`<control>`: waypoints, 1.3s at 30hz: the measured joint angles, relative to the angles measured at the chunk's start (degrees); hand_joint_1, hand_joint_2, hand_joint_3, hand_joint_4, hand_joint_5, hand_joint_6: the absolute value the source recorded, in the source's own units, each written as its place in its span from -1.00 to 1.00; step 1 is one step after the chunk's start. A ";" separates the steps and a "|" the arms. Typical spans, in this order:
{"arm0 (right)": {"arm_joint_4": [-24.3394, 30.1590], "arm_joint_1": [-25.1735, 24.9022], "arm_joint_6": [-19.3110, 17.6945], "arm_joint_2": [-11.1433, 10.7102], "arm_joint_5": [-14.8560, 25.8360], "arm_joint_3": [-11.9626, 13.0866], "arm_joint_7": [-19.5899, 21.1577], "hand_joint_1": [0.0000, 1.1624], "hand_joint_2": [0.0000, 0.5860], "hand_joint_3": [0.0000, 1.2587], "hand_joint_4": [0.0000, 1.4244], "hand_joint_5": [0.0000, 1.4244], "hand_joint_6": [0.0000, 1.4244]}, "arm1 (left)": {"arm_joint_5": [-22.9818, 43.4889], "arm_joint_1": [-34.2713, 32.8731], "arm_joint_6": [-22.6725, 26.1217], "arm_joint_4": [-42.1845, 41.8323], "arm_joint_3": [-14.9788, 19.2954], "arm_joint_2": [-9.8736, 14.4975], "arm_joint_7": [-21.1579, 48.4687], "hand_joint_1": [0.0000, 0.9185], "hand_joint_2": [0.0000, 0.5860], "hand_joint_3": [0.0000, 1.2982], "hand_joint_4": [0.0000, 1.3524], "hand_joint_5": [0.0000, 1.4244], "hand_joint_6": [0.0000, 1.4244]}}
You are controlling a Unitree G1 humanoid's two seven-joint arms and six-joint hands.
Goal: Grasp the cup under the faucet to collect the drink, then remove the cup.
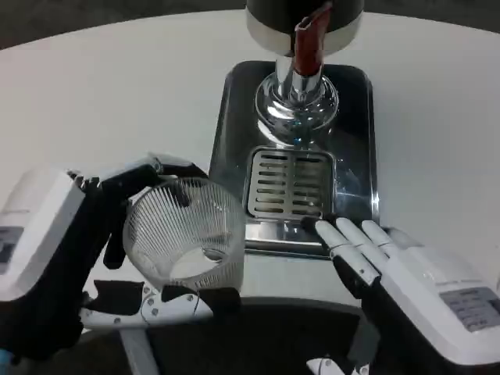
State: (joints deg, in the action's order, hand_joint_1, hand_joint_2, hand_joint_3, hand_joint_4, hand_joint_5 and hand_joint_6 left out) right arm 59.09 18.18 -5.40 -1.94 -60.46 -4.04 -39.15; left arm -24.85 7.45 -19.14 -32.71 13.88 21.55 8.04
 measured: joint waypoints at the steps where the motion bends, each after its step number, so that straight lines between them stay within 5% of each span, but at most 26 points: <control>1: 0.00 0.12 0.01 -0.10 0.77 0.73 0.11 -0.17 0.35 -0.95 -1.00 -1.00 -0.96 | -0.40 -0.67 0.21 0.84 -0.42 0.00 0.00 0.29 -1.00 0.52 0.62 0.78 1.00; 26: 0.03 9.08 -6.94 -0.94 23.26 24.69 3.56 -0.17 0.35 -0.91 -0.96 -1.00 -0.93 | -14.62 -29.02 4.10 30.13 -13.06 0.24 -10.11 0.29 -1.00 0.52 0.62 0.78 1.00; 39: 0.04 11.85 -9.31 -2.00 31.06 32.14 3.76 -0.17 0.35 -0.91 -0.96 -1.00 -0.93 | -18.11 -39.47 6.38 43.88 -19.77 -0.60 -17.11 0.29 -1.00 0.51 0.62 0.78 1.00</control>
State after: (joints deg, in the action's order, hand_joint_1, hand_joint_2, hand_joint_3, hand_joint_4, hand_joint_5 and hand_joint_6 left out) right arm 59.13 30.03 -14.71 -3.94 -29.40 28.10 -35.39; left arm -42.96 -32.01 -12.76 11.16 -5.89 20.95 -9.07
